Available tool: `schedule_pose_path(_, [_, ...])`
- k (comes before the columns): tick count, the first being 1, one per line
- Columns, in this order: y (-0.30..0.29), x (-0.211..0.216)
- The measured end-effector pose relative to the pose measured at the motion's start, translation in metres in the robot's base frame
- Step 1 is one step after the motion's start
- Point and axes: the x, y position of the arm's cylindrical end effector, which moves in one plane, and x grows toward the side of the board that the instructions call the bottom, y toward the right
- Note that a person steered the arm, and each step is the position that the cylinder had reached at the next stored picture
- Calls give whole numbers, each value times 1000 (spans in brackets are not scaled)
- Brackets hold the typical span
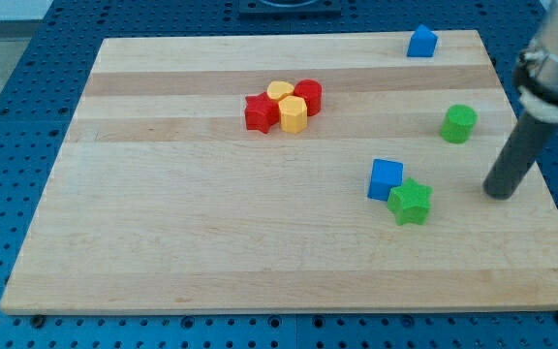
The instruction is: Drag the green circle towards the blue cube and green star
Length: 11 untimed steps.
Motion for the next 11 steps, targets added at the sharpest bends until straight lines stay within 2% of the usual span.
schedule_pose_path(2, [21,-81])
schedule_pose_path(3, [10,-115])
schedule_pose_path(4, [-16,-125])
schedule_pose_path(5, [-45,-121])
schedule_pose_path(7, [-60,-89])
schedule_pose_path(9, [0,-86])
schedule_pose_path(11, [7,-65])
